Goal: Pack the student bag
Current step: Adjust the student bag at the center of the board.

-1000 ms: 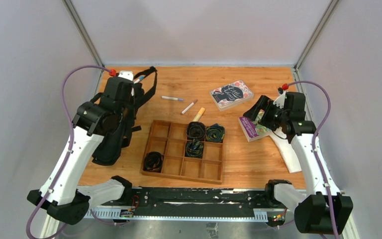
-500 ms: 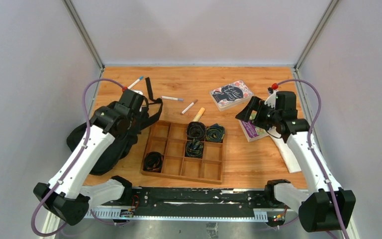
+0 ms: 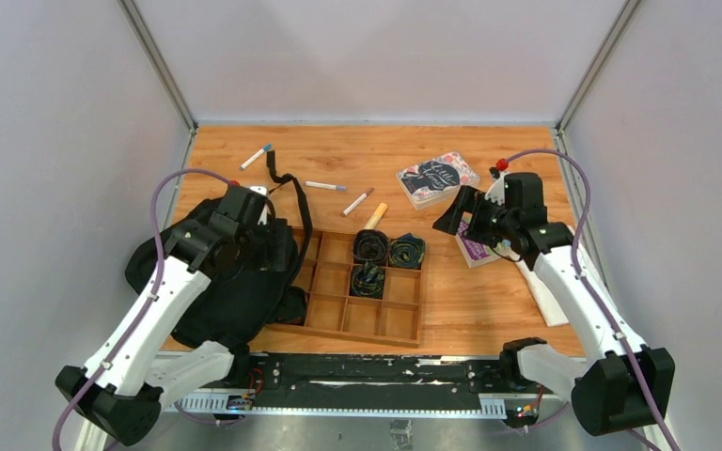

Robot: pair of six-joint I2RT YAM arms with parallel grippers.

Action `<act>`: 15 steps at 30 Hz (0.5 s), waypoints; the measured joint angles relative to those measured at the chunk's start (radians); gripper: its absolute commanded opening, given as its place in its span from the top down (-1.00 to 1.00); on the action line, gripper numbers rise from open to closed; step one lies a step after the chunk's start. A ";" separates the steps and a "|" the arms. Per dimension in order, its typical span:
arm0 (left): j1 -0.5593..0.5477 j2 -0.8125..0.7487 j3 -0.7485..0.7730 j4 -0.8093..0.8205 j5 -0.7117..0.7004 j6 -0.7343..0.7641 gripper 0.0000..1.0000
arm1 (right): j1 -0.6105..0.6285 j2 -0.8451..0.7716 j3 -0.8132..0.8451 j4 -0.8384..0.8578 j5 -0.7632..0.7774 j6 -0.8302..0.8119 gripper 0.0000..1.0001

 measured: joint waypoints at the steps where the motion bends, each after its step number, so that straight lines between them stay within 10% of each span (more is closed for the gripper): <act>1: 0.000 -0.002 -0.013 0.002 0.001 -0.007 -0.79 | 0.006 0.000 0.000 0.001 0.002 0.002 -0.86; 15: 0.000 -0.054 -0.255 0.063 0.145 -0.093 -0.48 | 0.040 0.026 -0.002 0.007 0.023 0.017 -0.86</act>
